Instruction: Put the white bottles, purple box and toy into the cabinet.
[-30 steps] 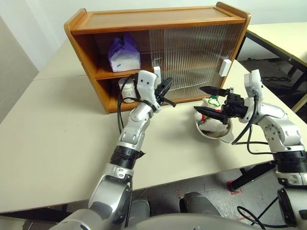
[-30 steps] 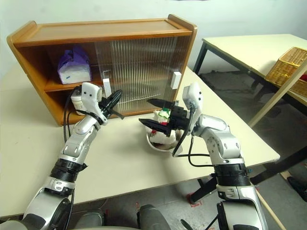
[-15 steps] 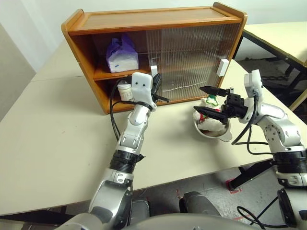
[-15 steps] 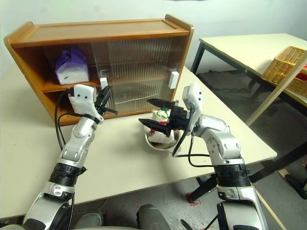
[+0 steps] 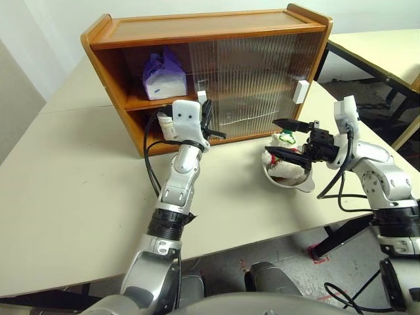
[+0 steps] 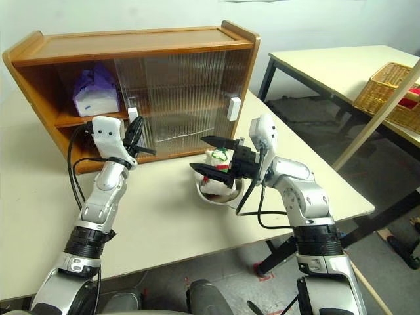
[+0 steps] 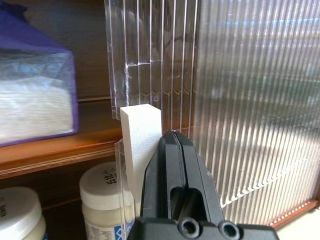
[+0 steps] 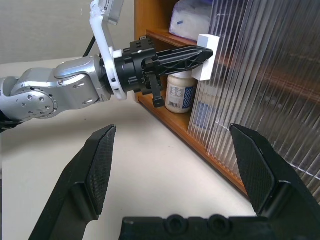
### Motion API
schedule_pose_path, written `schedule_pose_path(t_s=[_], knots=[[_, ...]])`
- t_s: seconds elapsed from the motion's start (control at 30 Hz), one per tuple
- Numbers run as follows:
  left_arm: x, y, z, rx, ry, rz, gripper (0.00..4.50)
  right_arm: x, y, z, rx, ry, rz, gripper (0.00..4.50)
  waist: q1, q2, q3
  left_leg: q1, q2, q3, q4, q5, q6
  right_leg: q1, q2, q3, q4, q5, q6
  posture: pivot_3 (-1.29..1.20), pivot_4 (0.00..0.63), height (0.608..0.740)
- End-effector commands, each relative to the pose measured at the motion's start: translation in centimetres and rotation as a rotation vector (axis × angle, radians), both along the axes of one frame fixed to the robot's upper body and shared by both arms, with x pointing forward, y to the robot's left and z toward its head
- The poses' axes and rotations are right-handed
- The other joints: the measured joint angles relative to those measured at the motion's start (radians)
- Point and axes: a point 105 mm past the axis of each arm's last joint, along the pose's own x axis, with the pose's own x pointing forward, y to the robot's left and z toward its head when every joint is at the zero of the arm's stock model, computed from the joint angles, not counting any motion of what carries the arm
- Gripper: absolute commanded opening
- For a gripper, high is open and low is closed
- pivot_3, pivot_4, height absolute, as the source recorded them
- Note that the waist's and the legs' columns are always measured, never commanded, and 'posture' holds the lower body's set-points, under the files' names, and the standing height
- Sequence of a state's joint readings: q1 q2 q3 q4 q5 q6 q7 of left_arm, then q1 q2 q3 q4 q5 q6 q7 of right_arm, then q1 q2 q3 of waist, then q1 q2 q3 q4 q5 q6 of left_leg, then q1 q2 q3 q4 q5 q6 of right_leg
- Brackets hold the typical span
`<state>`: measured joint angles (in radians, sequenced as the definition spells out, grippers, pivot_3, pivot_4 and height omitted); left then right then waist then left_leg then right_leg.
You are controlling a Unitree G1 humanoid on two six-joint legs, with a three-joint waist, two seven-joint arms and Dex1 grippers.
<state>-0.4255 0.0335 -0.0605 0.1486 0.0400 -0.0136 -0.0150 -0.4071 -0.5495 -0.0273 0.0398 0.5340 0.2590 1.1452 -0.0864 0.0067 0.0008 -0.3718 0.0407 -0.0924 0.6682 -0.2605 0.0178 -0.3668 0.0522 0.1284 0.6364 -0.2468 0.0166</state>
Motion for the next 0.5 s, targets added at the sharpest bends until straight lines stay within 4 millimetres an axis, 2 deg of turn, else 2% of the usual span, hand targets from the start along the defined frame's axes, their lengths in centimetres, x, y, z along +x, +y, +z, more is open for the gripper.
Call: schedule_pose_path(t_s=[0.03,0.5], knots=[[-0.2,1.1,0.0,0.004,0.002,0.043,0.02,0.1,0.2,0.3,-0.008,-0.005,0.009,4.5,0.0,0.0,0.0,0.0,0.0,0.0,0.0,0.0,0.0,0.0,0.0,0.0,0.0,0.0,0.0,-0.12,0.0,0.74],[-0.7,5.2,-1.0,0.002,0.051,0.228,0.02,0.2,0.1,0.1,-0.011,0.002,0.021,4.5,0.002,0.0,0.0,0.001,0.0,0.0,0.0,0.0,0.0,0.0,0.0,0.0,0.0,0.001,-0.001,-0.1,0.0,0.74]])
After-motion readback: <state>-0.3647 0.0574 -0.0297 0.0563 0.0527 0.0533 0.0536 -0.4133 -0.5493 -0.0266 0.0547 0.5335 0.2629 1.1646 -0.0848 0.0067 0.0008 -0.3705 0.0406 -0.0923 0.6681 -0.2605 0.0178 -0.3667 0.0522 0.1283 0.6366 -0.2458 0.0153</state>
